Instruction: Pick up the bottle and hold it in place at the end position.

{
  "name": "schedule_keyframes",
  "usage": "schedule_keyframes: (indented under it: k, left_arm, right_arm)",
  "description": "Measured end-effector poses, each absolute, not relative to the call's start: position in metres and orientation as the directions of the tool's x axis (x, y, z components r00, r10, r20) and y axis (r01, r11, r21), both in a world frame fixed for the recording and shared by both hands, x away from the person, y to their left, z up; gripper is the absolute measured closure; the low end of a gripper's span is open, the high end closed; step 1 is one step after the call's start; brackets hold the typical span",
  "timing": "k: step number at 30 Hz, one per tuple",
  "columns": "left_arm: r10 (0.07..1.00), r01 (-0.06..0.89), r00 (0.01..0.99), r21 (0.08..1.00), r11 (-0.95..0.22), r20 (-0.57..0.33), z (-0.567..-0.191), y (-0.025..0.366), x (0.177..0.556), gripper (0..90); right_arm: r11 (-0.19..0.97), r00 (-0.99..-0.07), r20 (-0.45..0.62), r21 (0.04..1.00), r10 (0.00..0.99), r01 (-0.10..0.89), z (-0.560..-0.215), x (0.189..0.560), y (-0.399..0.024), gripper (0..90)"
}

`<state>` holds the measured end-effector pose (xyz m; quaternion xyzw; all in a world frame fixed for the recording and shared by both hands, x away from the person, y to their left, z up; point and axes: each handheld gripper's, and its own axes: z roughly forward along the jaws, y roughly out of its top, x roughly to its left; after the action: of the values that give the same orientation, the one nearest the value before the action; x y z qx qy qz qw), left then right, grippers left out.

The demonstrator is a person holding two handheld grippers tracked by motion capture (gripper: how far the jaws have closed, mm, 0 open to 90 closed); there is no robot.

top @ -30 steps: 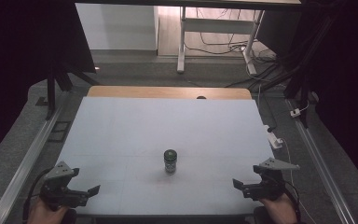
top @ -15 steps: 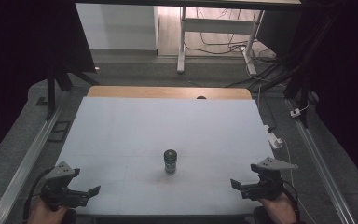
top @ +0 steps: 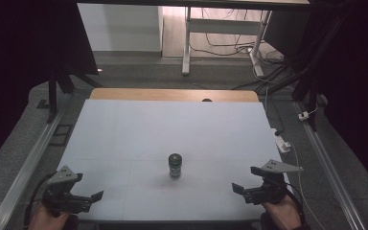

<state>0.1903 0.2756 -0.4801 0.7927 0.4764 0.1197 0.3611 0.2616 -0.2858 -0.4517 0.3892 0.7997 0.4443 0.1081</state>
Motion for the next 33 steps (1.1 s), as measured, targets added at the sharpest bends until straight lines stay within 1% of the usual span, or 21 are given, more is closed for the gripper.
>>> schedule_keyframes:
  k: [5, 14, 18, 23, 33]
  left_arm:
    - [0.842, 0.670, 0.518, 0.685, -0.287, -0.153, -0.480, 0.275, 0.190, 1.4]
    - [0.841, 0.669, 0.519, 0.685, -0.289, -0.152, -0.480, 0.275, 0.190, 1.4]
    - [0.841, 0.669, 0.519, 0.684, -0.290, -0.151, -0.480, 0.275, 0.191, 1.5]
    - [0.841, 0.669, 0.520, 0.683, -0.292, -0.149, -0.480, 0.274, 0.191, 1.6]
    - [0.840, 0.668, 0.522, 0.682, -0.297, -0.146, -0.480, 0.274, 0.191, 1.6]
  right_arm:
    - [0.322, -0.701, 0.158, 0.803, 0.696, 0.502, -0.452, 0.262, -0.276, 0.0]
    - [0.341, -0.723, 0.153, 0.803, 0.674, 0.488, -0.452, 0.264, -0.267, 0.0]
    - [0.371, -0.751, 0.117, 0.813, 0.650, 0.448, -0.454, 0.265, -0.258, 0.0]
    - [0.388, -0.775, 0.134, 0.805, 0.617, 0.448, -0.458, 0.267, -0.246, 0.0]
    - [0.425, -0.795, 0.132, 0.787, 0.593, 0.447, -0.463, 0.274, -0.225, 0.0]
